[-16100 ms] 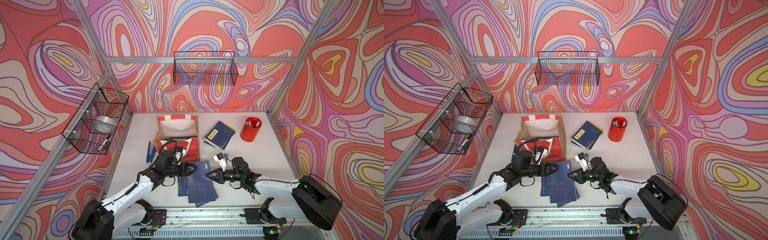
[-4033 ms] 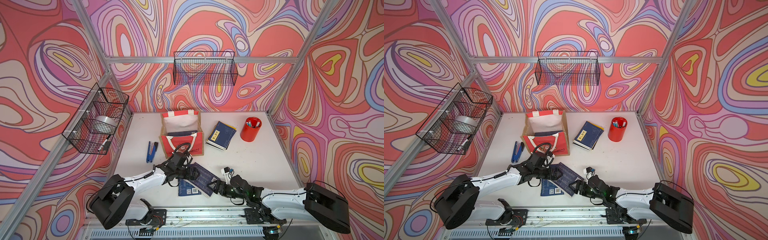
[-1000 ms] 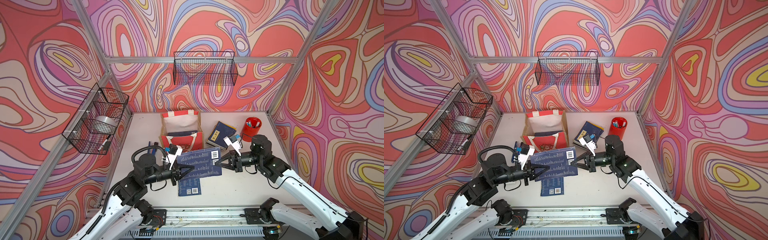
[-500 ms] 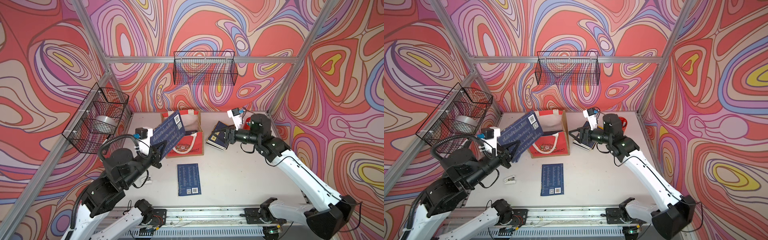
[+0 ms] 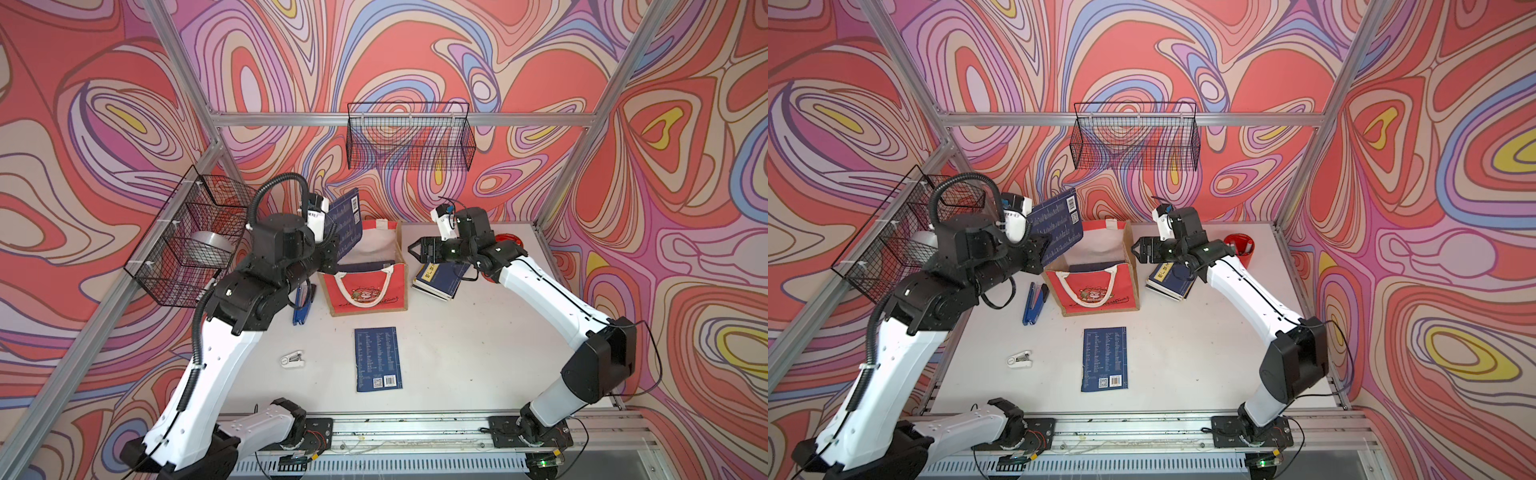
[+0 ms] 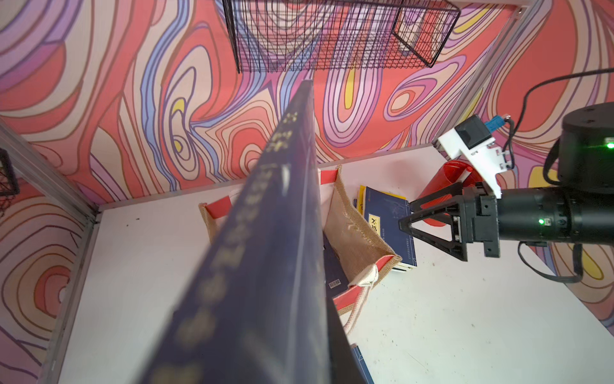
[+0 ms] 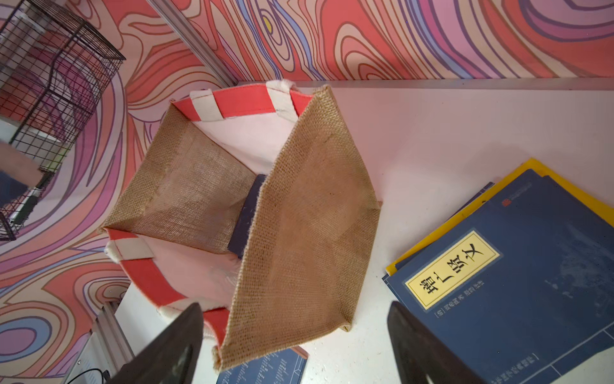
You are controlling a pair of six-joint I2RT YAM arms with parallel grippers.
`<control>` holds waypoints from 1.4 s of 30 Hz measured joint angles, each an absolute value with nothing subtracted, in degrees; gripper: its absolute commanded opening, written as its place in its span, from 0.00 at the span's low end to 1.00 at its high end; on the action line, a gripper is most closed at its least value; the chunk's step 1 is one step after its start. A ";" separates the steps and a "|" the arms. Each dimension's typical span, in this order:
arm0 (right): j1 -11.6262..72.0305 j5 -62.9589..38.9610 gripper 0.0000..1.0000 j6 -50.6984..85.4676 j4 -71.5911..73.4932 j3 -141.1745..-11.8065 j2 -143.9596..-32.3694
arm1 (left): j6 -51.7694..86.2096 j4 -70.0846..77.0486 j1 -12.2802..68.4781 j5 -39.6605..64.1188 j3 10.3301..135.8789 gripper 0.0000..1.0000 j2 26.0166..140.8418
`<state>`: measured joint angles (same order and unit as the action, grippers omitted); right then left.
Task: Put the books into the canvas bag
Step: Place the book in the canvas bag.
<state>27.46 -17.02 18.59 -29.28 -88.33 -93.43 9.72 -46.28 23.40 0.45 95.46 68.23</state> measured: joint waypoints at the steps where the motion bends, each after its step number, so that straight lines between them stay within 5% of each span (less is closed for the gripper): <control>1: 27.90 -16.49 0.88 18.24 -29.39 -88.95 -93.51 | 10.17 -47.05 21.74 2.76 96.77 0.00 69.89; 8: 31.18 -12.32 0.88 15.99 -30.35 -91.18 -93.45 | 14.66 -48.62 11.64 18.92 99.77 0.00 80.66; 17: 31.57 -9.28 0.89 15.46 -30.72 -88.73 -90.39 | 18.59 -48.69 10.87 33.06 101.41 0.00 91.24; 40: 36.07 -6.44 0.96 11.68 -32.25 -88.95 -89.80 | 19.53 -55.51 13.58 34.13 108.09 0.00 109.03; 42: 36.05 -5.78 0.96 11.55 -32.38 -88.95 -89.80 | 19.53 -56.36 13.98 33.01 108.38 0.16 109.89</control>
